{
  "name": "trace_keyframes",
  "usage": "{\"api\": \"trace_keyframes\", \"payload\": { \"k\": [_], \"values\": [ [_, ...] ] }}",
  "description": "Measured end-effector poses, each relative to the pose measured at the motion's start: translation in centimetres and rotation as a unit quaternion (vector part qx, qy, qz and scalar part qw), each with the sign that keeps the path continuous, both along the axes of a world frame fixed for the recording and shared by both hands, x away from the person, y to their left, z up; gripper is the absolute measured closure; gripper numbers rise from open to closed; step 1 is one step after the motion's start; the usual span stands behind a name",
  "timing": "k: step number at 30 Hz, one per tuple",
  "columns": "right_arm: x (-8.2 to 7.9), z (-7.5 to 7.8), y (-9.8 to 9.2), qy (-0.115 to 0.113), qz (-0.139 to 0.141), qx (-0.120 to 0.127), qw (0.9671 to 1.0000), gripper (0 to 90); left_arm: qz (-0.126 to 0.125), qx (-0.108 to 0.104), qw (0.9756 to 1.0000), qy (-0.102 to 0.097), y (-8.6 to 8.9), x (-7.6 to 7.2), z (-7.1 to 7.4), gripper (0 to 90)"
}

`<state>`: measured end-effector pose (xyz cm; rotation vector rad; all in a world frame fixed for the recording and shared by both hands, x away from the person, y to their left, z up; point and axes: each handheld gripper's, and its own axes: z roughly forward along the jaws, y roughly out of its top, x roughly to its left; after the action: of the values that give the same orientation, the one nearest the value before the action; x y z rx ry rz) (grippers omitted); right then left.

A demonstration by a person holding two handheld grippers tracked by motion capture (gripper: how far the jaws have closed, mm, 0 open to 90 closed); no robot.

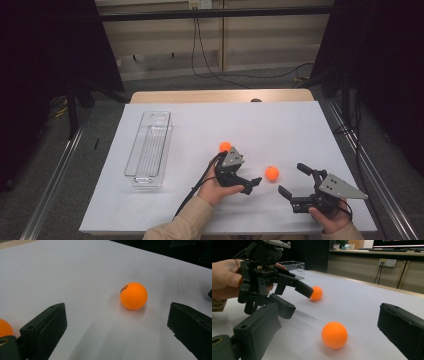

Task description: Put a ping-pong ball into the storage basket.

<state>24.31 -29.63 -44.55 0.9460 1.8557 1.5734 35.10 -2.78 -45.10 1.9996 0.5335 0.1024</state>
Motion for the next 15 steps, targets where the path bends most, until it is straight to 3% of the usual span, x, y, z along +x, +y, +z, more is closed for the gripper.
{"api": "trace_keyframes", "payload": {
  "k": [15],
  "values": [
    [0.03,-0.01,-0.06,-0.001,0.003,-0.002,1.0,3.0,0.001,-0.001,1.0,0.01,-0.52,0.22,-0.25,2.6]
  ]
}}
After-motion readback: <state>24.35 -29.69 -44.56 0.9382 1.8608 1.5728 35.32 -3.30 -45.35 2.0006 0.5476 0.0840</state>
